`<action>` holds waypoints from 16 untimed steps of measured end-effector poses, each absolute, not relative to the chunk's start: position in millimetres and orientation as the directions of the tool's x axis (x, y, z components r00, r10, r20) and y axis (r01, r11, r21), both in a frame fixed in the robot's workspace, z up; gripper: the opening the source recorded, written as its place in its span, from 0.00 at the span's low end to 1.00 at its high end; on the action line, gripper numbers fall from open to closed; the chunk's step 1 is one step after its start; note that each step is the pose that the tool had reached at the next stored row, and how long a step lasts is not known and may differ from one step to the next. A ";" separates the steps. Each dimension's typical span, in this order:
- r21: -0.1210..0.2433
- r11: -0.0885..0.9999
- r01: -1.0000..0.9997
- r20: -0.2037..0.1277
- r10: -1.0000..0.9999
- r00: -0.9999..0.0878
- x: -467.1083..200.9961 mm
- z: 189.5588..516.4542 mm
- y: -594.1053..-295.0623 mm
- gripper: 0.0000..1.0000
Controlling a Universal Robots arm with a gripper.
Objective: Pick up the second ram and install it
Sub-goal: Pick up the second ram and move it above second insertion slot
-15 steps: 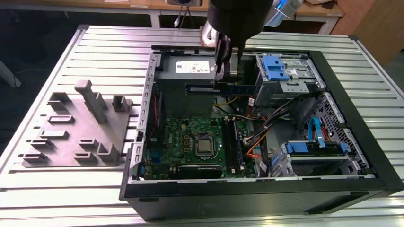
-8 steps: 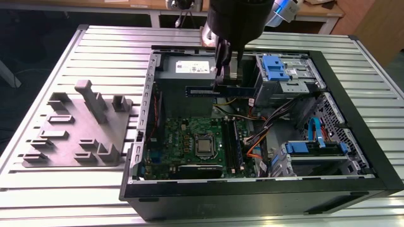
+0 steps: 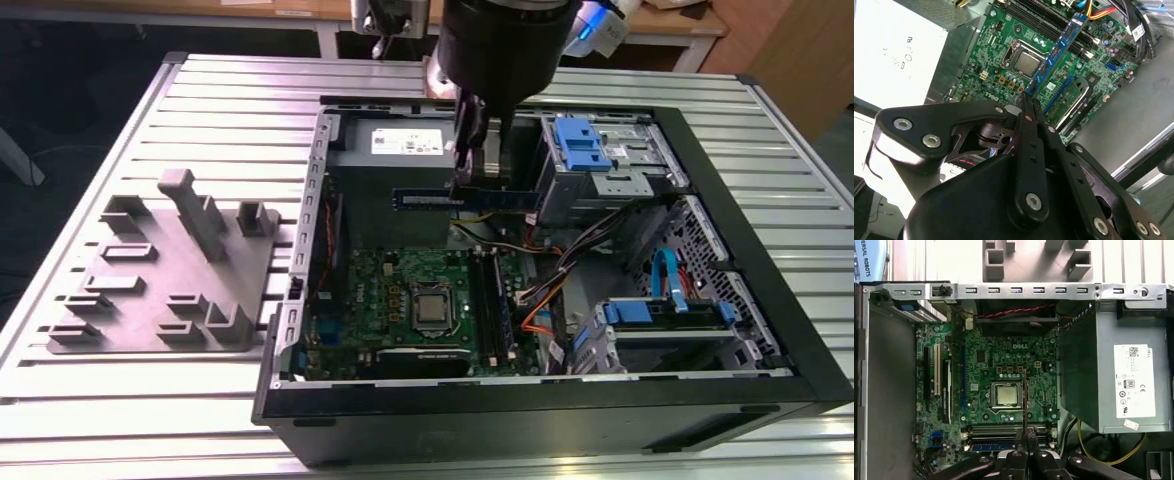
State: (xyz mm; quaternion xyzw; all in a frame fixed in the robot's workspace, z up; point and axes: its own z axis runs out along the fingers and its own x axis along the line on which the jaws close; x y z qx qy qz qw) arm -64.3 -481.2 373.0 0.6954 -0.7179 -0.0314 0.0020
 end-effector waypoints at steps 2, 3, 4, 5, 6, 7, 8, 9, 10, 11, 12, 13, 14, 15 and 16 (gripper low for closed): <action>0.048 0.031 -0.998 -0.041 -0.999 -0.033 -64.1 371.1 -481.2 0.08; 0.048 0.031 -0.998 -0.041 -0.999 -0.033 -64.0 370.3 -481.2 0.08; 0.048 0.031 -0.998 -0.041 -0.999 -0.033 -63.8 369.4 -481.2 0.08; 0.048 0.031 -0.998 -0.041 -0.999 -0.033 -63.6 368.5 -481.2 0.08; 0.048 0.031 -0.998 -0.041 -0.999 -0.033 -63.4 367.6 -481.2 0.08; 0.048 0.031 -0.998 -0.041 -0.999 -0.033 -63.3 366.7 -481.2 0.08; 0.048 0.031 -0.998 -0.041 -0.999 -0.033 -63.1 365.9 -481.2 0.08; 0.048 0.031 -0.998 -0.041 -0.999 -0.033 -62.9 364.9 -481.2 0.08; 0.048 0.031 -0.998 -0.041 -0.999 -0.033 -62.8 364.0 -481.2 0.08; 0.048 0.031 -0.998 -0.041 -0.999 -0.033 -62.7 363.2 -481.2 0.08; 0.048 0.031 -0.998 -0.041 -0.999 -0.033 -62.7 362.2 -481.2 0.08; 0.048 0.031 -0.998 -0.041 -0.999 -0.033 -62.6 361.1 -481.2 0.08; 0.048 0.031 -0.998 -0.041 -0.999 -0.033 -62.5 360.0 -481.2 0.08; 0.048 0.031 -0.998 -0.040 -0.999 -0.033 -62.5 358.7 -481.2 0.08; 0.048 0.031 -0.998 -0.040 -0.999 -0.033 -62.4 357.4 -481.2 0.08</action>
